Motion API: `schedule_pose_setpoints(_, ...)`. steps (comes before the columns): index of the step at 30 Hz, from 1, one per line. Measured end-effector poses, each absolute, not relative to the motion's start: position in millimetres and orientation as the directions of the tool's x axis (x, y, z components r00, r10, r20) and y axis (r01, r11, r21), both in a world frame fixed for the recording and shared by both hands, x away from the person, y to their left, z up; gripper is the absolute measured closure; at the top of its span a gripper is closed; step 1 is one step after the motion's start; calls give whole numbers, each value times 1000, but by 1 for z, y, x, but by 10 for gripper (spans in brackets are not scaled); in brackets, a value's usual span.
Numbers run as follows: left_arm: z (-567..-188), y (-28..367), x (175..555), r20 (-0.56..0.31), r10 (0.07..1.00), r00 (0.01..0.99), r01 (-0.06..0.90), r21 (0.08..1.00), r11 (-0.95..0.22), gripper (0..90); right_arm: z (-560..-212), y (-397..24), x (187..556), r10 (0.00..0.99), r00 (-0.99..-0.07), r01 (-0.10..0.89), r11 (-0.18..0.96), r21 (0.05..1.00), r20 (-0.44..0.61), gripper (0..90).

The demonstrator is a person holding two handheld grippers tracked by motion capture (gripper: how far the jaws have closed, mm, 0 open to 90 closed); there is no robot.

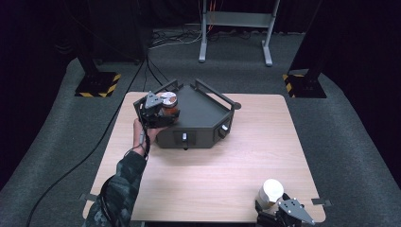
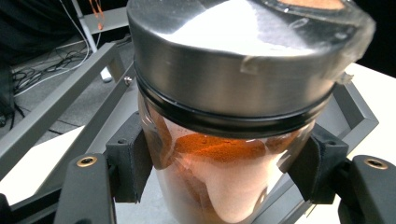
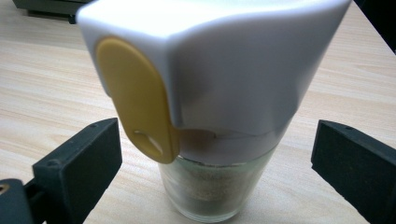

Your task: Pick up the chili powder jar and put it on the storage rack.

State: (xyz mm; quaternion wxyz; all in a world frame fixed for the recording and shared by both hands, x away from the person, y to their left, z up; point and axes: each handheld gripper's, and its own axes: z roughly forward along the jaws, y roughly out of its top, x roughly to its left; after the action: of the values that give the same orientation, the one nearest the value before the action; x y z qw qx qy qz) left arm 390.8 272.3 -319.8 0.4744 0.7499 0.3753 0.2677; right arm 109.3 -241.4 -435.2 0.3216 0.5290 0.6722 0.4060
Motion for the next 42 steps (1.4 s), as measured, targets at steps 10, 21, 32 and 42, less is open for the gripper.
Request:
schedule_pose_setpoints(10, -326, 265, 402, 31, 818, 574, 333, 904, -267, 316, -436, -241, 110, 972, -234, 451, 112, 886, -3, 4)
schedule_pose_setpoints(21, -333, 261, 407, 10, 815, 579, 355, 897, -264, 315, -436, -241, 110, 972, -235, 451, 111, 885, -3, 4)
schedule_pose_setpoints(32, -338, 263, 410, -22, 810, 586, 364, 900, -238, 315, -436, -242, 109, 973, -233, 449, 110, 887, -3, 4)
schedule_pose_setpoints(42, -341, 264, 409, -28, 811, 584, 362, 904, -230, 313, -436, -242, 110, 972, -234, 452, 110, 885, -2, 4)
